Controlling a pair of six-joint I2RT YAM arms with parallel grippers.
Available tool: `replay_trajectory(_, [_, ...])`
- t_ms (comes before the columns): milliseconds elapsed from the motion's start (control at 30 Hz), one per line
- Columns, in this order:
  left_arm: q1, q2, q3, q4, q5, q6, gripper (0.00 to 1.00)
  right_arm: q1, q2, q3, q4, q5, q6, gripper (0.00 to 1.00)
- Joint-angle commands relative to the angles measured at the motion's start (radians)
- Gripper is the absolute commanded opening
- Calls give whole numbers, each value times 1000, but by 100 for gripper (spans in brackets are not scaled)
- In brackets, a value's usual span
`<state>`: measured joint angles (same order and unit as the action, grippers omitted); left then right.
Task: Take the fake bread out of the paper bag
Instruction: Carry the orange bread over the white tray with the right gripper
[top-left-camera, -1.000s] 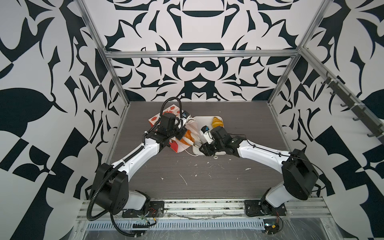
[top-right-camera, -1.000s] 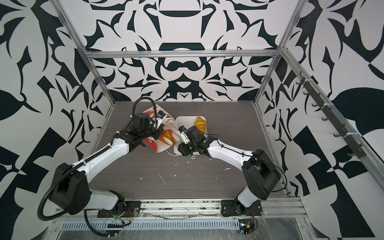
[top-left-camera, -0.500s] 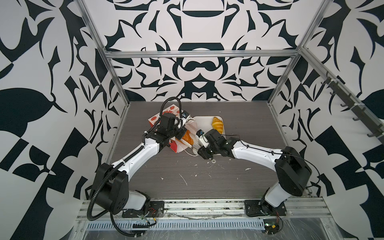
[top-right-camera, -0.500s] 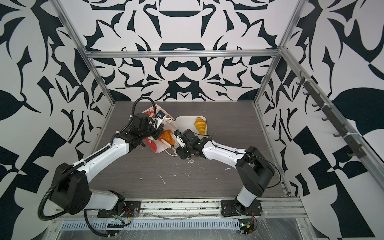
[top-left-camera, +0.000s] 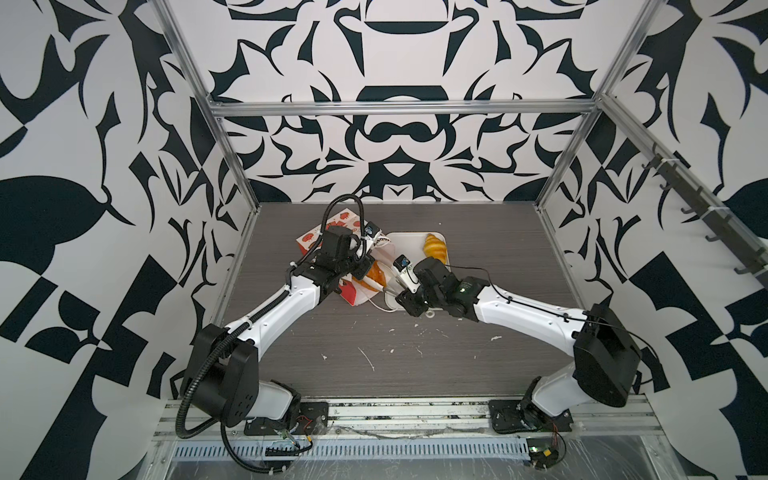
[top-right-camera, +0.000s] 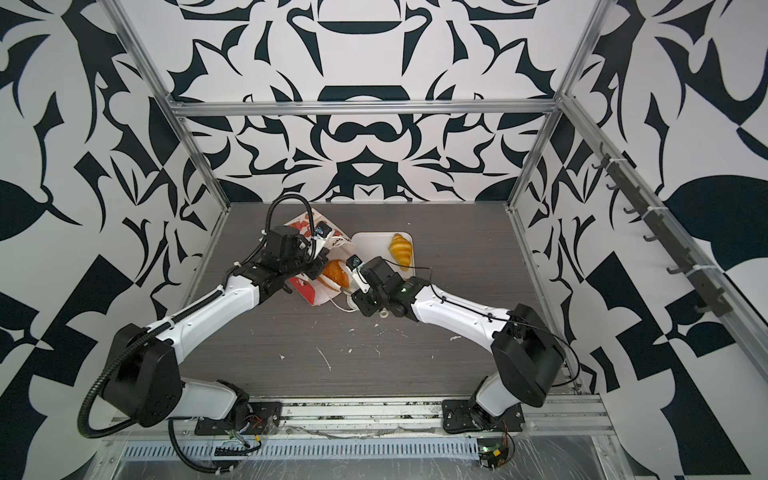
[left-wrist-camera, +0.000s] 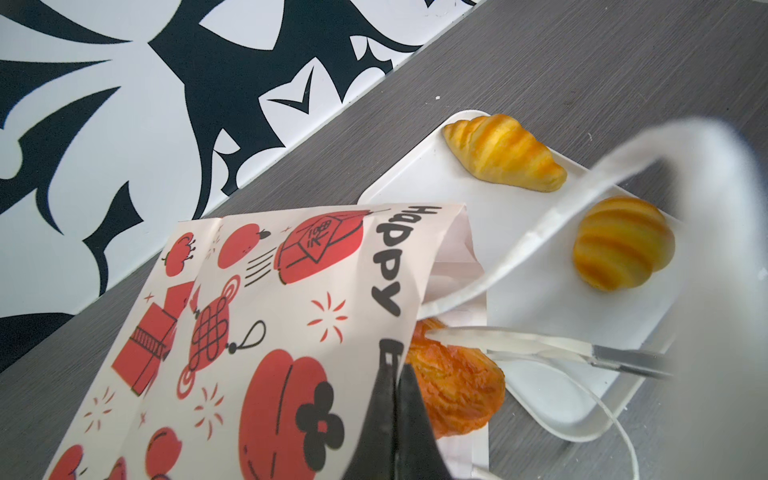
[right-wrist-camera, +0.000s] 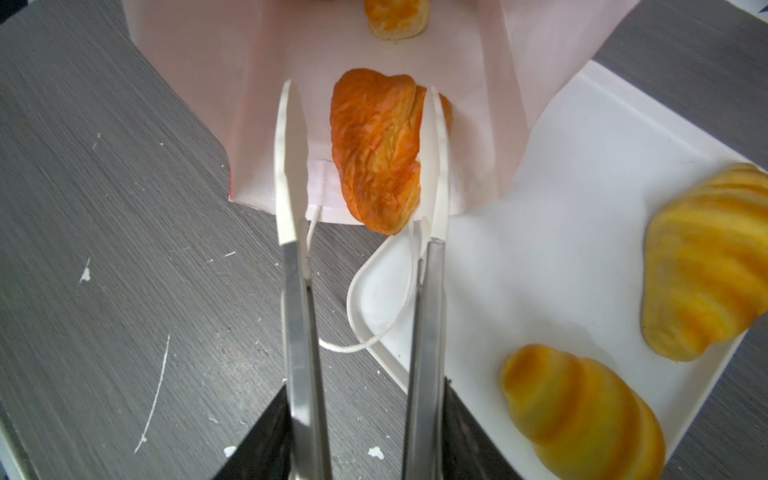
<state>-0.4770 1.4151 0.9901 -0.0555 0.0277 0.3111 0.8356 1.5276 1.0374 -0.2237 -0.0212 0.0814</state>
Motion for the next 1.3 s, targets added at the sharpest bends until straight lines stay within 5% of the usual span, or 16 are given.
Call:
replay_trajectory(0, [-1, 7, 2, 28, 24, -9, 0, 13, -8, 10, 40, 4, -19, 54])
replay_trajectory(433, [-1, 7, -1, 25, 15, -3, 0, 25, 113, 72, -6, -4, -40, 53])
replay_trajectory(1267, [-1, 18, -9, 41, 10, -4, 0, 92, 230, 229, -224, 204, -81, 46])
